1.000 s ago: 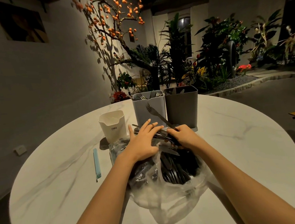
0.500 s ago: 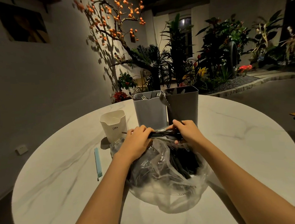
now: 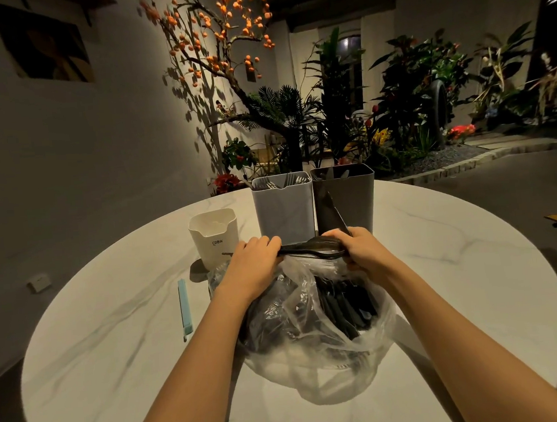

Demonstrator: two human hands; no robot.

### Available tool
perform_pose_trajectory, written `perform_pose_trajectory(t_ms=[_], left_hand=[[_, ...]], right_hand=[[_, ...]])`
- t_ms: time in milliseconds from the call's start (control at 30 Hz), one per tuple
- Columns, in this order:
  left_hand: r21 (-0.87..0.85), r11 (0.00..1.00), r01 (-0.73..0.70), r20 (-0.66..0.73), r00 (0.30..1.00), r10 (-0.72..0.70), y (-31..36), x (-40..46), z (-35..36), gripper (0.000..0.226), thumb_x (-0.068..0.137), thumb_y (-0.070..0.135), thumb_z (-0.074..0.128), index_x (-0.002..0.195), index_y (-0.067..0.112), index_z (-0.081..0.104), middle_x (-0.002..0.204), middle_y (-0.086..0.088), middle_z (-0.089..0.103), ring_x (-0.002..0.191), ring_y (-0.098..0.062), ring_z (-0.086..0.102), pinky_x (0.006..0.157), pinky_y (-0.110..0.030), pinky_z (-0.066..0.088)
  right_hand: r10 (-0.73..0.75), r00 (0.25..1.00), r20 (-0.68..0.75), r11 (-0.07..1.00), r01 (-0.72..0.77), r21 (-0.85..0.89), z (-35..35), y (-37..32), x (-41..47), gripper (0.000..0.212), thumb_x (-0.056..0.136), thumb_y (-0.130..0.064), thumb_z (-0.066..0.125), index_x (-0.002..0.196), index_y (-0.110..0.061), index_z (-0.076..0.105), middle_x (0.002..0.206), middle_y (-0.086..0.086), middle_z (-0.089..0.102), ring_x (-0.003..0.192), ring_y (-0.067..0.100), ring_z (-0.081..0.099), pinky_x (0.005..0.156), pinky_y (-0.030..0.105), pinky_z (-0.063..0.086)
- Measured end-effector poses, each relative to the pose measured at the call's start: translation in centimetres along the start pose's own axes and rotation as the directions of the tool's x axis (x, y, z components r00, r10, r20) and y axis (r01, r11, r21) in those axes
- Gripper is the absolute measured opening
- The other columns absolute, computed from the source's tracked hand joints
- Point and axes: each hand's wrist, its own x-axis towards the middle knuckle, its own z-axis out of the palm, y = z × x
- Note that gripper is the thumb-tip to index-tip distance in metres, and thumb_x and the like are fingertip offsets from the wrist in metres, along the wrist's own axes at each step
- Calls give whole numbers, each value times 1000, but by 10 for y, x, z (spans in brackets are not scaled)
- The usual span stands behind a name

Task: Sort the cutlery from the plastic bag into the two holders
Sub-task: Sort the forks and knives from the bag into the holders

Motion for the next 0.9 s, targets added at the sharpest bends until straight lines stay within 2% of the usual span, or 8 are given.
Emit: perform_pose_trajectory(t_ms=[67,133,333,467,567,667,767,900], left_hand=[[2,1000,-16,11,1000,16,0,-1,-1,20,103,27,30,113,17,44,111,-4,55,104,-26,49,89,-38,35],[-15,1000,-24,31,999,24,-1,-1,-1,23,104,29,29,115,18,45,113,-3,56,106,-25,50,90,-39,35],[-43,999,-27,-46,999,25,-4,-3,-1,20,102,21,34,119,22,45,112,0,59,102,-24,54,84,-37,34],[29,997,64,-59,996,-63,-5,-5,-3,15,100,13,35,109,18,45,107,-3,62,98,-27,58,78,-38,36],[36,995,88,-34,996,-87,-2,-6,-4,15,100,12,36,112,15,45,108,-6,64,96,-31,60,71,-37,36],[-59,993,101,-3,995,-101,5,-8,-9,21,99,9,37,119,14,41,105,-11,64,92,-36,61,70,-40,41],[-153,979,136,-1,990,-138,8,-8,-12,22,99,8,39,121,14,38,101,-13,64,87,-36,60,67,-40,42],[-338,927,161,-6,985,-174,9,-4,-16,14,103,21,36,113,13,42,95,-15,65,80,-34,59,66,-41,45]], right_hand=[[16,999,-34,1000,-15,7,1,-2,0,40,105,-33,32,105,-9,64,66,0,48,58,9,38,48,20,31],[46,998,-53,997,-43,57,2,-3,2,45,105,-36,22,105,-12,61,67,1,40,60,10,35,51,22,28],[-49,994,-93,996,55,63,-1,5,7,30,106,-19,26,108,-10,55,68,2,39,58,10,35,49,19,32],[-39,993,-113,987,56,151,-1,7,12,25,104,-7,30,105,-4,55,69,4,47,55,10,40,44,16,38],[-31,993,-114,993,43,110,-1,10,14,26,102,-4,32,109,-3,57,71,2,51,57,8,42,47,15,39],[-54,990,-130,990,70,121,0,10,14,22,101,-7,36,115,-7,53,73,2,52,60,9,42,54,21,36],[-66,995,-79,978,80,193,3,8,9,18,104,-17,37,118,-12,47,72,2,50,59,9,41,53,23,33],[-97,995,-4,981,97,170,10,7,8,21,103,-8,33,115,-8,50,75,5,52,59,9,42,52,21,35]])
